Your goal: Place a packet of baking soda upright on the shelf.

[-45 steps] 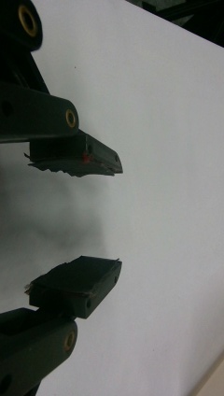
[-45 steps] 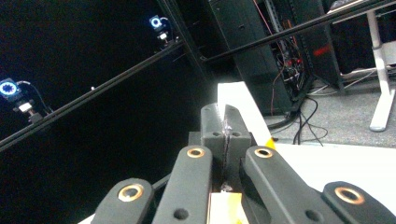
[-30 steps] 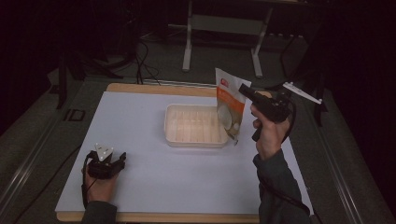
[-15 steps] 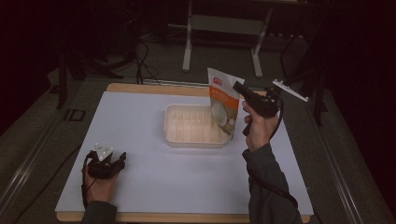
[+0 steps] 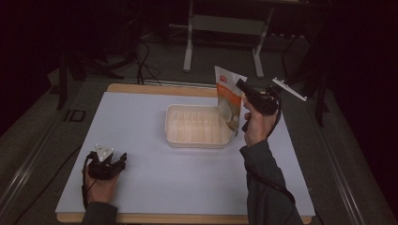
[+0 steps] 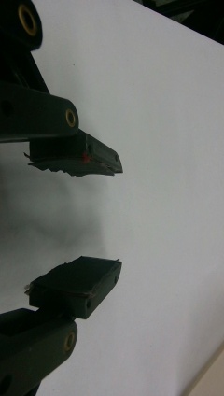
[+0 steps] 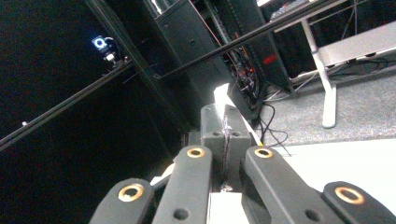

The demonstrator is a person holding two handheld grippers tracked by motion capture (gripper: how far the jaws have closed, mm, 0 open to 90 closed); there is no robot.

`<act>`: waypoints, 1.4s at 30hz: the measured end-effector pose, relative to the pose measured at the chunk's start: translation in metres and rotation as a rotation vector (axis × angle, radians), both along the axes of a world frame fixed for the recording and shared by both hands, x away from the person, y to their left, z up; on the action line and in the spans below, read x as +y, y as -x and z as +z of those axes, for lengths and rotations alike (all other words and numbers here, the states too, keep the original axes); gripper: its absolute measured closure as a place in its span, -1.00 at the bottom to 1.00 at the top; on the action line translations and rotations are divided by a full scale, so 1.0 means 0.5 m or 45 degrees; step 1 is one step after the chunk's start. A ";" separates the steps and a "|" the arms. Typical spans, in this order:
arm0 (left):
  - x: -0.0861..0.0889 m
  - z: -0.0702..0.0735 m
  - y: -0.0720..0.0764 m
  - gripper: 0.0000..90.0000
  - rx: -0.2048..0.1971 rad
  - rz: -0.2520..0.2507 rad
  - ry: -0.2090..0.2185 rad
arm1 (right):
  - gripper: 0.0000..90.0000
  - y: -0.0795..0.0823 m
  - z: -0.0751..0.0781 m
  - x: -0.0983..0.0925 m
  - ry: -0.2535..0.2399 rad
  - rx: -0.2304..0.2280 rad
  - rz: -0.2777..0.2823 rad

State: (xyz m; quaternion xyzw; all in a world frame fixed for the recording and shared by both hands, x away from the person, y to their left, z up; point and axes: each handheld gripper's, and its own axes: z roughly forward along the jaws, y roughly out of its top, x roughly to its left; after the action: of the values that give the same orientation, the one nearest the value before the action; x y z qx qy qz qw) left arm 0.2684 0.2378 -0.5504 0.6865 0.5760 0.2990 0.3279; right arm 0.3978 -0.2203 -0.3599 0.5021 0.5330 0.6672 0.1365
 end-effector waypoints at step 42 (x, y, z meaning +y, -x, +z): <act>-0.001 0.001 0.002 0.03 -0.004 -0.006 0.018 | 0.82 -0.052 -0.074 0.021 0.148 0.139 -0.035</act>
State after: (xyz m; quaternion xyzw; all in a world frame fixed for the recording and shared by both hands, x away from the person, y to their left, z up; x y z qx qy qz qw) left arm 0.2675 0.2371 -0.5498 0.6851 0.5760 0.2953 0.3342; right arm 0.4238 -0.2100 -0.3970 0.5363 0.5704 0.6049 0.1454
